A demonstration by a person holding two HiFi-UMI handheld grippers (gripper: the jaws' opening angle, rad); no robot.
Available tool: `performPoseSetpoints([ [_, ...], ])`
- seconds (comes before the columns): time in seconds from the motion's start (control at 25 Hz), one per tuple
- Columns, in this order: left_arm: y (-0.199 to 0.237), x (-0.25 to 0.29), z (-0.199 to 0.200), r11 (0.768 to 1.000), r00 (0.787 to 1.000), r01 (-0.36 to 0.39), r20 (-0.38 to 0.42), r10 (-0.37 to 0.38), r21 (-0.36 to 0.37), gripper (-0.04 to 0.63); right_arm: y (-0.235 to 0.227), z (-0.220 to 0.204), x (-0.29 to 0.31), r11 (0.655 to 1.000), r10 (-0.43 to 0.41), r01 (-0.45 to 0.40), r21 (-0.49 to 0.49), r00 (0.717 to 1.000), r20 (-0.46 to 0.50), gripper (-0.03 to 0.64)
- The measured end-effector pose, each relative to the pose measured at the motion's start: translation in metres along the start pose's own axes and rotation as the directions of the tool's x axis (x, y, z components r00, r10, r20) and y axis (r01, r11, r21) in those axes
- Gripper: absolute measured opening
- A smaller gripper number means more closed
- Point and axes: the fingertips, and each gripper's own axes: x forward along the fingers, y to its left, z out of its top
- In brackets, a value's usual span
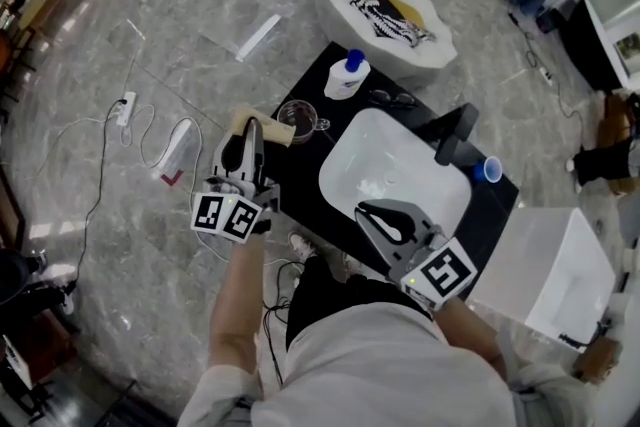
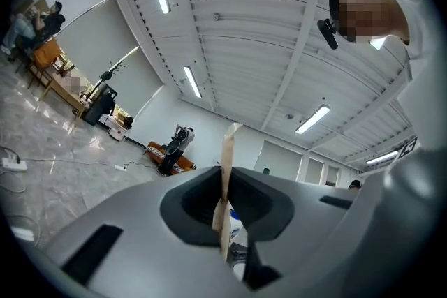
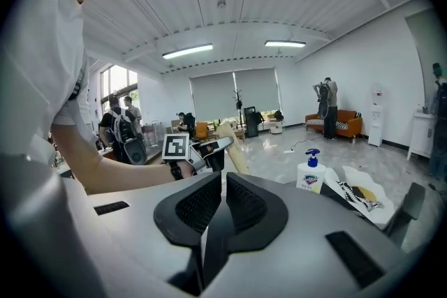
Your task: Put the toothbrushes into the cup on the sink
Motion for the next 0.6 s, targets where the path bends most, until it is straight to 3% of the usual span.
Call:
performPoseSetpoints([
  [0.32,0.041,0.029,-0.022,0.994,1.000,0.001,-0.011,-0.002,-0.109,0.028,-0.014,-0.002,0.004,0.998,-0.063,0.063,0.022,0.998,-0.027,0.049],
  [0.6,0.048,0.046,-0.026,0.978,1.000,0.027,0.000,-0.027,-0.208,0.028,-0.022,-0.005,0.004,0.993,-0.110,0.112,0.039,0.993,-0.046,0.049],
])
